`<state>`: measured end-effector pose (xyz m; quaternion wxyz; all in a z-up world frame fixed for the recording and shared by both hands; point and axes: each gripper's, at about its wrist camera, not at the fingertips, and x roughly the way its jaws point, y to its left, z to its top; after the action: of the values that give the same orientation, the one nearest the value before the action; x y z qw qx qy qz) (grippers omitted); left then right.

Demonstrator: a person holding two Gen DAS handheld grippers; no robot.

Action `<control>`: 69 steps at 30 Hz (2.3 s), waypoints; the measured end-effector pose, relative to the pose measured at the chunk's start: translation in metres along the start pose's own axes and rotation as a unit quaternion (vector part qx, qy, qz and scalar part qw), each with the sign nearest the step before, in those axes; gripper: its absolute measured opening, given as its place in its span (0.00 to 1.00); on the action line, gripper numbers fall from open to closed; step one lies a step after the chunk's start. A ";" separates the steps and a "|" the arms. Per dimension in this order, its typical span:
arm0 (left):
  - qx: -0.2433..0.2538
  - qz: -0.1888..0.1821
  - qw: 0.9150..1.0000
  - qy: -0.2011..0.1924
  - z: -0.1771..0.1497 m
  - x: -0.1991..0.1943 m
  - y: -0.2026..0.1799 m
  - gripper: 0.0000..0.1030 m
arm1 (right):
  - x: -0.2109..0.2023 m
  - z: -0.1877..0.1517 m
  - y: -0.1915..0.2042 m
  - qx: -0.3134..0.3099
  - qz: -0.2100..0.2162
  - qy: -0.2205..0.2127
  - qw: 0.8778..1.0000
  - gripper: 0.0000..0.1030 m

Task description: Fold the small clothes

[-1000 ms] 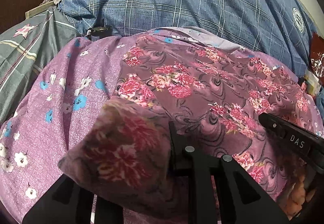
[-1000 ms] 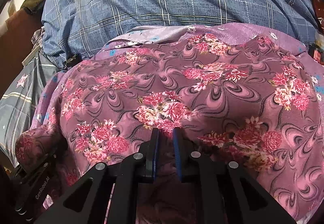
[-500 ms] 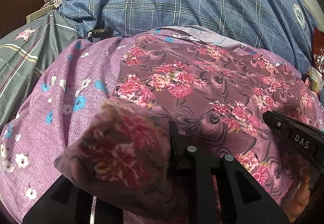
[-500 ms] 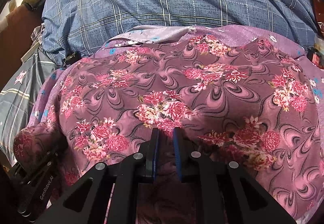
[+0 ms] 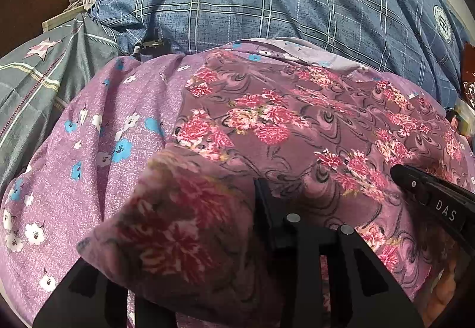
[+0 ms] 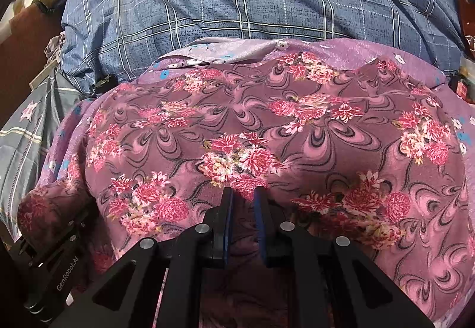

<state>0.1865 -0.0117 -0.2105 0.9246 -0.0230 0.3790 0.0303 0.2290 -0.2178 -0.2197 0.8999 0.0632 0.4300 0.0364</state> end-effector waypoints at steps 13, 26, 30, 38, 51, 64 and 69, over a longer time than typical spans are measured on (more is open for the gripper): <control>0.002 0.007 1.000 -0.001 0.000 0.000 0.000 0.37 | 0.000 0.000 0.001 -0.004 0.000 -0.001 1.000 0.15; -0.009 -0.022 1.000 -0.004 0.011 0.000 0.001 0.26 | -0.021 0.025 -0.102 0.128 -0.017 -0.050 0.990 0.10; -0.021 -0.018 1.000 0.005 0.012 0.002 0.003 0.32 | -0.015 0.032 -0.127 0.148 0.013 -0.038 0.988 0.08; -0.036 -0.046 0.998 -0.005 0.013 -0.001 0.009 0.22 | -0.011 0.057 -0.159 0.180 -0.015 -0.069 0.981 0.18; -0.043 -0.066 0.997 0.014 0.018 0.009 0.014 0.24 | -0.012 0.101 -0.227 0.254 0.006 -0.072 0.964 0.56; -0.019 -0.057 0.998 0.006 0.018 0.012 0.009 0.24 | 0.047 0.114 -0.204 0.150 -0.017 0.036 0.988 0.04; -0.024 -0.057 0.998 0.005 0.017 0.011 0.010 0.24 | 0.024 0.116 -0.199 0.151 -0.052 -0.034 0.987 0.04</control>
<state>0.2060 0.0000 -0.2062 0.9222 -0.0668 0.3807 -0.0132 0.3367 -0.4216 -0.1944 0.8947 0.1772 0.4026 -0.0776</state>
